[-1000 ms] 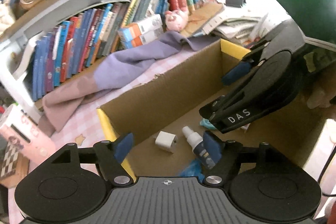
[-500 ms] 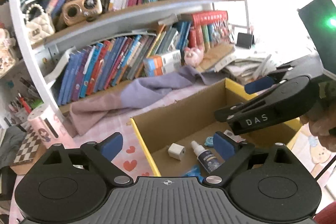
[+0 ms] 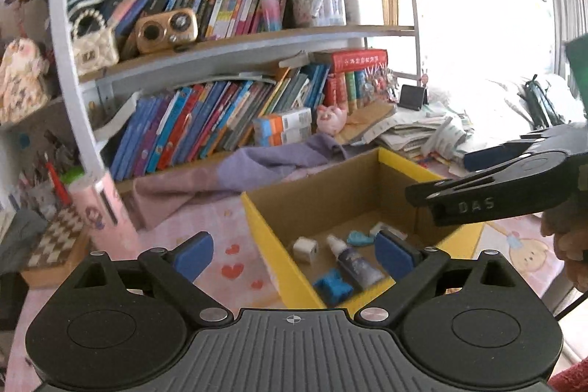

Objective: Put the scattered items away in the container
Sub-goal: 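Withdraw both open tools from the box toward the yellow tape roll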

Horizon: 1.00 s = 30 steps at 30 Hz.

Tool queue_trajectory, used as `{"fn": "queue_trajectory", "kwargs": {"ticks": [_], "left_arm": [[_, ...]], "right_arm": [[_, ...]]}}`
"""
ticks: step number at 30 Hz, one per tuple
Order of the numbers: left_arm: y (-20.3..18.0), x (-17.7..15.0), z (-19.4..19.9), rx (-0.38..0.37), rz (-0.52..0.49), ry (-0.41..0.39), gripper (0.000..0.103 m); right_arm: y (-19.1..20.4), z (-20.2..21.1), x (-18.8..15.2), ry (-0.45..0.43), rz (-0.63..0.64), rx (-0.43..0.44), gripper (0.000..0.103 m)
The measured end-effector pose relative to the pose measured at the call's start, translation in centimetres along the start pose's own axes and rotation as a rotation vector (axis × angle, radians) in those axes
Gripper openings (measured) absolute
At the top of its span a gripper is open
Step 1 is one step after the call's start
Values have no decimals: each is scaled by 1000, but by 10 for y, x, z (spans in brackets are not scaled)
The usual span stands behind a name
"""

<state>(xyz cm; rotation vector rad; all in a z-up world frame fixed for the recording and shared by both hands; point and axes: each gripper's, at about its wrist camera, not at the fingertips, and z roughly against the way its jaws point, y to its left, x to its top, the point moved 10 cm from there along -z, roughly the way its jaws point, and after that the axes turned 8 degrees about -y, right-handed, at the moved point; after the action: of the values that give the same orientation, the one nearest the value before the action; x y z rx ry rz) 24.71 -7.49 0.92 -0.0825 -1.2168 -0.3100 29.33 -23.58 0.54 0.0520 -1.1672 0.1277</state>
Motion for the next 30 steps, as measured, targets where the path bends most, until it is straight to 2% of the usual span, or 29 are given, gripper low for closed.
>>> {"fn": "queue_trajectory", "kwargs": {"ticks": [11,16,24,30], "left_arm": [[20,-56,47,-16,17,81,97],[25,-74,66,-5,16,100,97],[32,-99,87,4,8,131,97],[42,-113,99,31,24,158,97]], "right_arm": [[35,47,-63,89,-49,-60,78],[56,63,-85,124,-55,-53,77],[90,82,-105,121,-34,-33,77],[119,85,-122,159,12,25,76]]}}
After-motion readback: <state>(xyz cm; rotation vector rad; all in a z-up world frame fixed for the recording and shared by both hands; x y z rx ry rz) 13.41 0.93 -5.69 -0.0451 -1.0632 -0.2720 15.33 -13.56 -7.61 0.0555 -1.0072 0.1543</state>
